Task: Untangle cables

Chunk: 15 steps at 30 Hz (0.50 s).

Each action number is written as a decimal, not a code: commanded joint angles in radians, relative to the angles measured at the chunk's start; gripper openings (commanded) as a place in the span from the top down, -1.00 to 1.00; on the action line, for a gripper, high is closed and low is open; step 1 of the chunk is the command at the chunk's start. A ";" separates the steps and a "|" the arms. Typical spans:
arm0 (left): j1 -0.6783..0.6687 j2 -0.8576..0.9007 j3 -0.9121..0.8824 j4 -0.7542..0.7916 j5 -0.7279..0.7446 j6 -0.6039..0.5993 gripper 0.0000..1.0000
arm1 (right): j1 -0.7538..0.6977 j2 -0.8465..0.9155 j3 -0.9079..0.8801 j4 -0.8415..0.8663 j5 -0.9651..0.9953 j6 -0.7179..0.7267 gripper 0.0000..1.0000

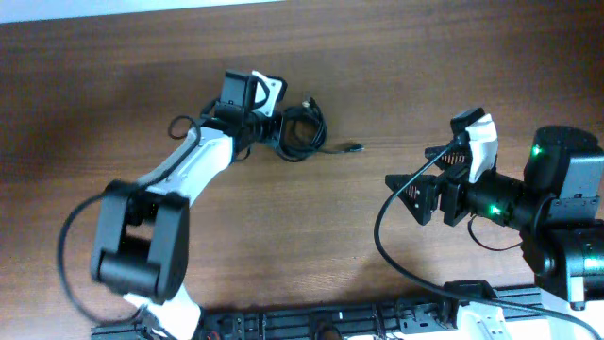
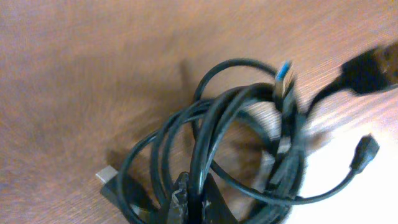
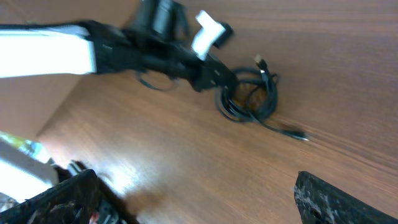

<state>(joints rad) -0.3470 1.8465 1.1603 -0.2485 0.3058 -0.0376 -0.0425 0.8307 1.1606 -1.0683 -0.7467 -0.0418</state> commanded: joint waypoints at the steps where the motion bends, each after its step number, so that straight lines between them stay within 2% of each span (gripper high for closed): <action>1: 0.002 -0.224 0.071 -0.025 0.064 -0.019 1.00 | -0.004 0.008 0.017 -0.018 0.041 0.000 -0.98; 8: 0.014 -0.513 0.071 -0.153 0.065 -0.019 1.00 | -0.004 0.037 0.017 -0.021 0.034 0.212 -0.98; 12: 0.013 -0.615 0.071 -0.207 0.082 -0.019 1.00 | -0.004 0.058 0.017 -0.017 -0.066 0.222 -0.98; 13: 0.013 -0.638 0.071 -0.216 0.108 -0.020 1.00 | -0.004 0.063 0.017 -0.017 -0.065 0.243 -0.98; 15: 0.013 -0.694 0.071 -0.204 0.263 -0.019 1.00 | -0.004 0.085 0.017 -0.016 -0.058 0.265 -0.98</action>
<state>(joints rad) -0.3363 1.2301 1.2160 -0.4690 0.3832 -0.0471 -0.0425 0.8955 1.1606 -1.0882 -0.7742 0.1776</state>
